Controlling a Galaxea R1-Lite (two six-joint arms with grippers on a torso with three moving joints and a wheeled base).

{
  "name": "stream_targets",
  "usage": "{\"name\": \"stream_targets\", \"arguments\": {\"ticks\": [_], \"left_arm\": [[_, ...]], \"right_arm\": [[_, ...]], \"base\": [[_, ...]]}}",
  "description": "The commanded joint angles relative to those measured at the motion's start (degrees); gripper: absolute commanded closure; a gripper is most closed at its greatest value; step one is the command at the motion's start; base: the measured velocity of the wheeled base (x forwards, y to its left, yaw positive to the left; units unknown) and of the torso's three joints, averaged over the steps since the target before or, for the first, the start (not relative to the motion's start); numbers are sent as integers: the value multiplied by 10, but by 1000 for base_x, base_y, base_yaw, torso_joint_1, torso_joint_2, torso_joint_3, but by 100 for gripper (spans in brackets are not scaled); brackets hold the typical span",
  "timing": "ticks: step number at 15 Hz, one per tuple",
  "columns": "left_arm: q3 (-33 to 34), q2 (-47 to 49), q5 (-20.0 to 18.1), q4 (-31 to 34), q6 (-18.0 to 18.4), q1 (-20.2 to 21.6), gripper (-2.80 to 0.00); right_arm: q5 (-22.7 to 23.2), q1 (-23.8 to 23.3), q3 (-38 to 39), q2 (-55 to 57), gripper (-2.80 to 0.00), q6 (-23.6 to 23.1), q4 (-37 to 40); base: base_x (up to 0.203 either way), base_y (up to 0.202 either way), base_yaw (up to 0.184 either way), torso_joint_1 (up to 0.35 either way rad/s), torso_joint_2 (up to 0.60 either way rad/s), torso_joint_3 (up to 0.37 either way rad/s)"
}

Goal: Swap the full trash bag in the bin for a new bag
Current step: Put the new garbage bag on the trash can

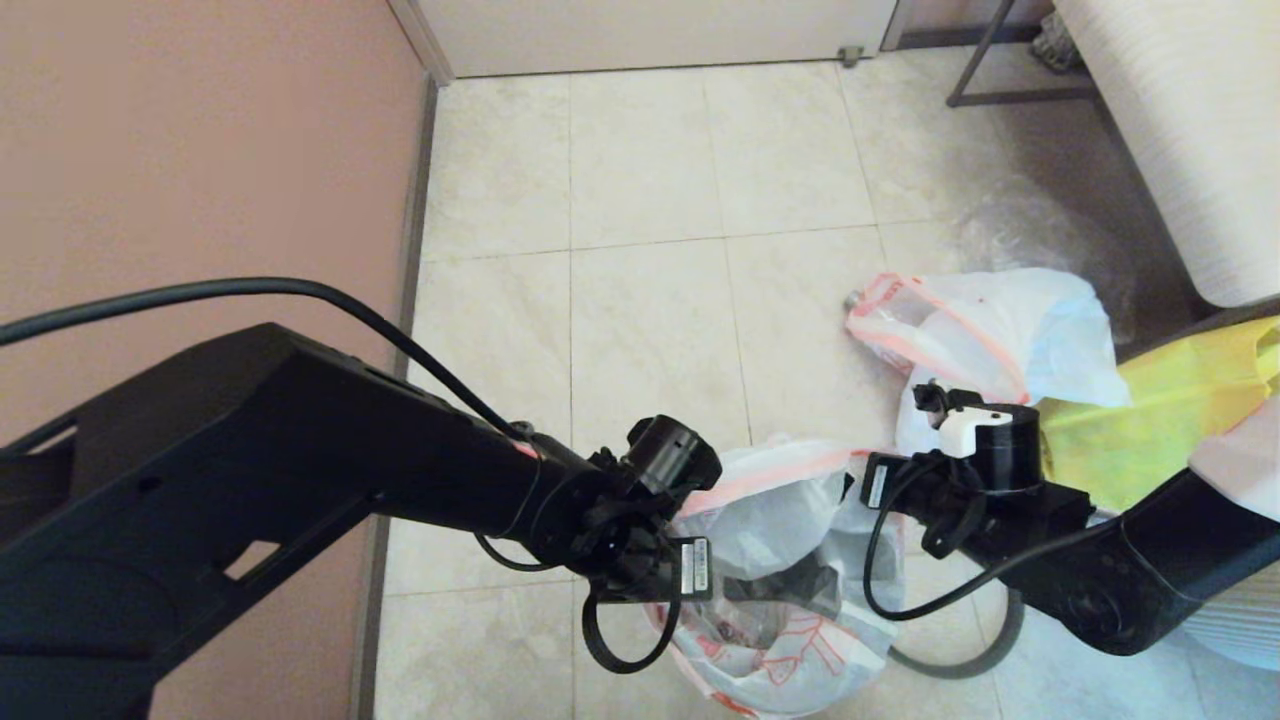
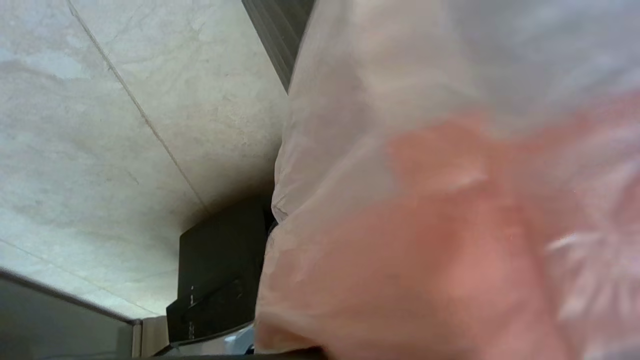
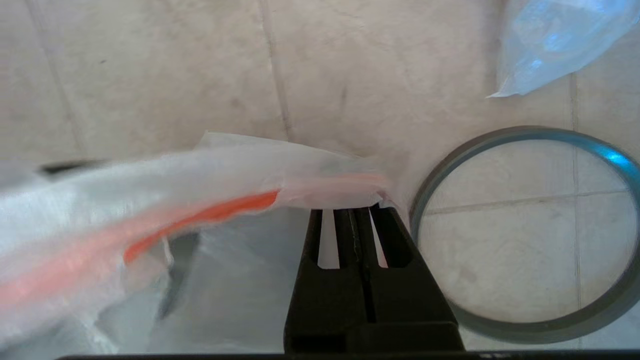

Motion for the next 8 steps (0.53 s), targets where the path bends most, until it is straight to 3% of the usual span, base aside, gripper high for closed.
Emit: {"name": "stream_targets", "arguments": {"ticks": [1,4,8], "left_arm": [[-6,3,0,1,0,-1,0],[-9,0,1,1,22,0,0],[-8,-4,2,3,35,0,0]], "right_arm": [[1,8,-2,-18,0,1,0],[12,17,-27,-20,0,1,12],[30,22,-117,-8,0,1,89]], "base": [[0,0,0,0,0,0],[0,0,0,0,0,0],[0,0,0,0,0,0]]}}
